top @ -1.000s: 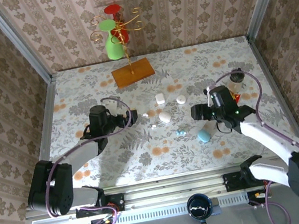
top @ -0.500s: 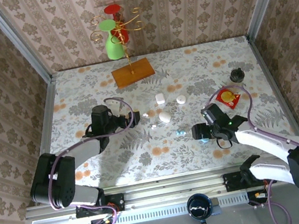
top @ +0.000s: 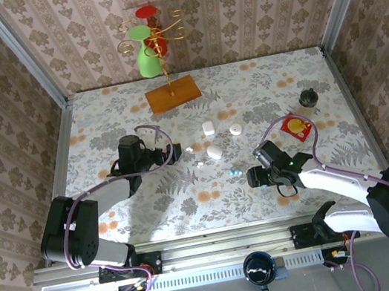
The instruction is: Insert wireless bluetooth earbuds into charging case
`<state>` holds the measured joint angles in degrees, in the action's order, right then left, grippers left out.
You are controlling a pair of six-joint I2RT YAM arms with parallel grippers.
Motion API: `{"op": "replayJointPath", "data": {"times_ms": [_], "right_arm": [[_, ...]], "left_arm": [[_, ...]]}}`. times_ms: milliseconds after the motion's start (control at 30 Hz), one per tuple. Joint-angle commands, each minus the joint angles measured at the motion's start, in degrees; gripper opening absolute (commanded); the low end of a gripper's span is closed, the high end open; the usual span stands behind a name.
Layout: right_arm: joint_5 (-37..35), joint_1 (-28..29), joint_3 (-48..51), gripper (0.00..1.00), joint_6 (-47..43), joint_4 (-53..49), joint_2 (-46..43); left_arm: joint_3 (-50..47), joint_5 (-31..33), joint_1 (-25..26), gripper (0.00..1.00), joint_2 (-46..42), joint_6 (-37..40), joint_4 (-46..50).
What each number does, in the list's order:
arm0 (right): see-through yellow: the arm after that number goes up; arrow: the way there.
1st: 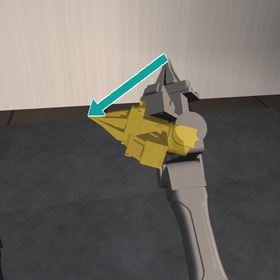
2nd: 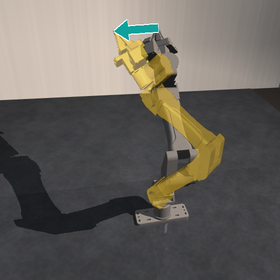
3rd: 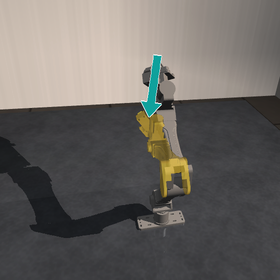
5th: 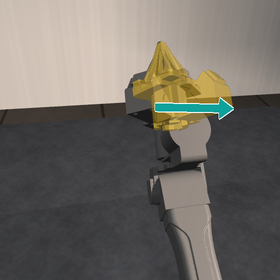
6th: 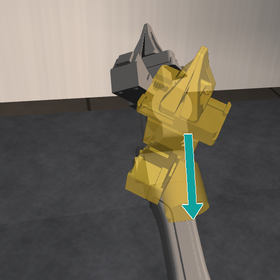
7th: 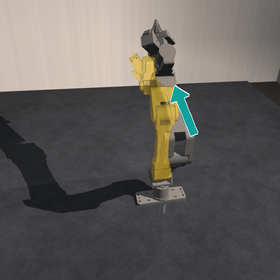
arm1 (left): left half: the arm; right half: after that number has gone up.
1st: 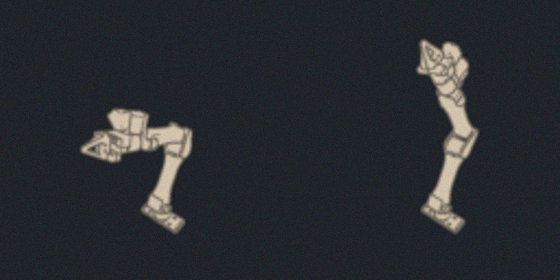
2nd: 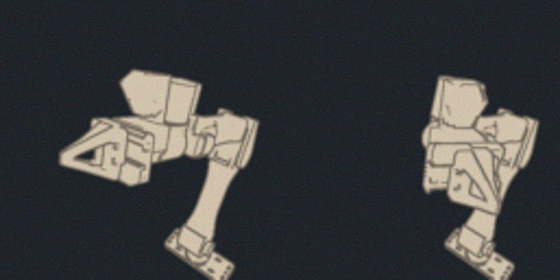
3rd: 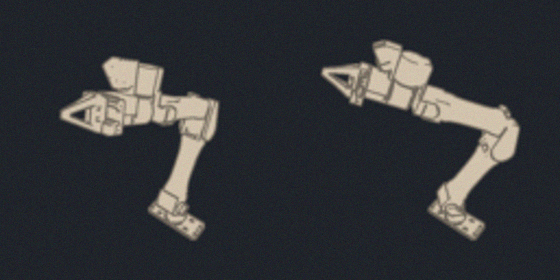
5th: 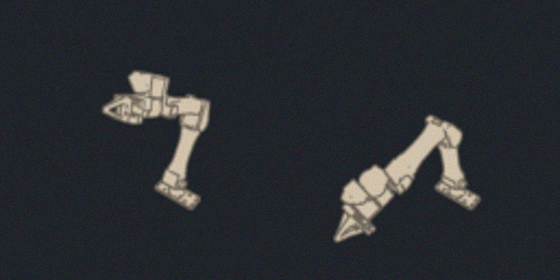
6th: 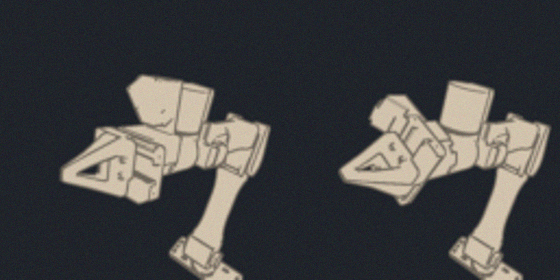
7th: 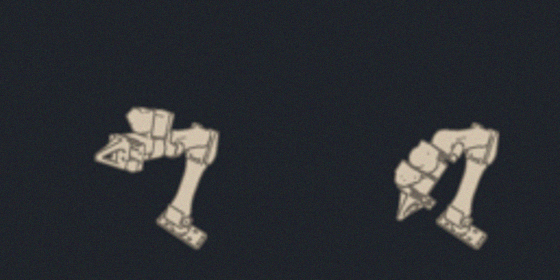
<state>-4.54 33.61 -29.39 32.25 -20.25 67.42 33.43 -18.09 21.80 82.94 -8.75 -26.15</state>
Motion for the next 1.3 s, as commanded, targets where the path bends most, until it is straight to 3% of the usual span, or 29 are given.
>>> {"op": "replayJointPath", "data": {"times_ms": [0, 200, 400, 600, 767, 1000, 1267], "right_arm": [[-4.46, 1.08, -1.18, 0.68, 2.62, -3.1, 0.9], [-6.72, 2.33, -2.5, 0.65, 4.22, -5.65, 3.38], [-5.62, 2.69, -2.49, 0.53, 4.58, -5.31, 4.19], [-4.48, 3.11, -2.52, 0.56, 4.97, -6.01, 4.3], [-3.87, 3.11, -2.85, 0.5, 4.99, -6.71, 4.53], [-3.37, 3.24, -3.39, 0.49, 4.07, -8.39, 5.56], [-3.24, 3.37, -5.38, 0.36, 2.49, -9.37, 6.93]], "left_arm": [[1.57, -1.03, -0.71, 1.0, 0.2, 1.28, 0.04], [1.62, -1.26, -0.71, 1.0, 0.03, 1.28, 0.41], [1.54, -1.08, -0.71, 1.0, -0.34, 1.27, 0.49], [1.64, -0.65, -0.71, 1.0, -0.41, 1.12, 1.09], [1.96, -0.55, -0.66, 1.0, -0.32, 0.73, 1.56], [2.23, -2.38, -0.89, 1.0, -0.15, 0.32, 1.54], [2.19, -1.97, -0.89, 1.0, -0.3, -0.79, 0.48]]}}
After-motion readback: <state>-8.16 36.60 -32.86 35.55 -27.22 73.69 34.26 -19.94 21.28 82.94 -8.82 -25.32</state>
